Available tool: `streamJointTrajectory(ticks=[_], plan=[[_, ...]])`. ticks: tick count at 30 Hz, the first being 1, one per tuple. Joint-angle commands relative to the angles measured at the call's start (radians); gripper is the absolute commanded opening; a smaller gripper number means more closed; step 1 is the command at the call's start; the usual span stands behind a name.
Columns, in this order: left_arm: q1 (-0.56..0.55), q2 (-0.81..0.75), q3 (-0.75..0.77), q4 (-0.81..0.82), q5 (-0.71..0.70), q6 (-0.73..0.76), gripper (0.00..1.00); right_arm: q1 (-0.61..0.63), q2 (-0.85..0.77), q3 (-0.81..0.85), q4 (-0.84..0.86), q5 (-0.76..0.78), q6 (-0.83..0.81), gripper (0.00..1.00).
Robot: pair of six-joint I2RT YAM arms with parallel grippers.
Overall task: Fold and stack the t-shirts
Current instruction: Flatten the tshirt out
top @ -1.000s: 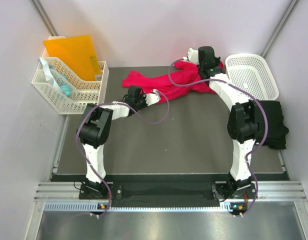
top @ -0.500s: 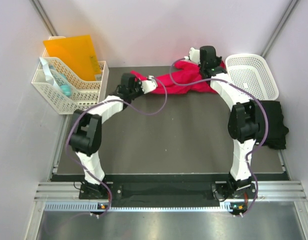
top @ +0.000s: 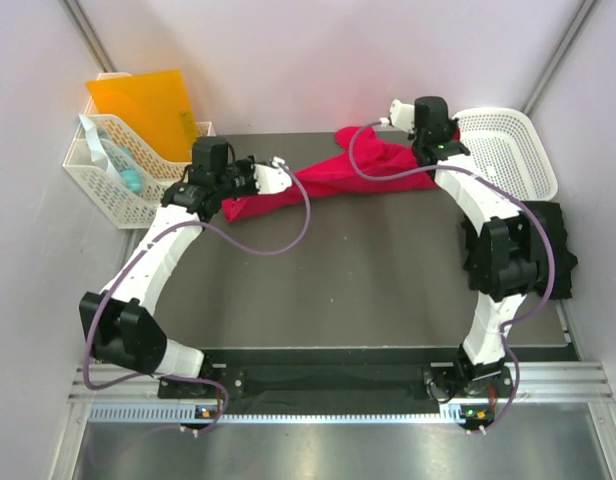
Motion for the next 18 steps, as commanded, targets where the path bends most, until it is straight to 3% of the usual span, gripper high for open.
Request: streamJointTrajectory(ticks=[1, 8, 14, 18], plan=[[0.010, 0.063, -0.030, -0.083, 0.100, 0.103, 0.00, -0.024, -0.032, 0.071, 0.060, 0.007, 0.003, 0.00], [0.008, 0.372, 0.066, 0.053, 0.033, 0.072, 0.00, -0.017, 0.028, 0.143, 0.071, 0.026, 0.006, 0.00], [-0.007, 0.531, 0.071, 0.306, -0.189, 0.029, 0.02, -0.010, 0.007, 0.095, 0.068, 0.029, 0.018, 0.00], [-0.022, 0.539, 0.019, 0.529, -0.300, 0.006, 0.21, -0.009, -0.001, 0.071, 0.066, 0.032, 0.035, 0.00]])
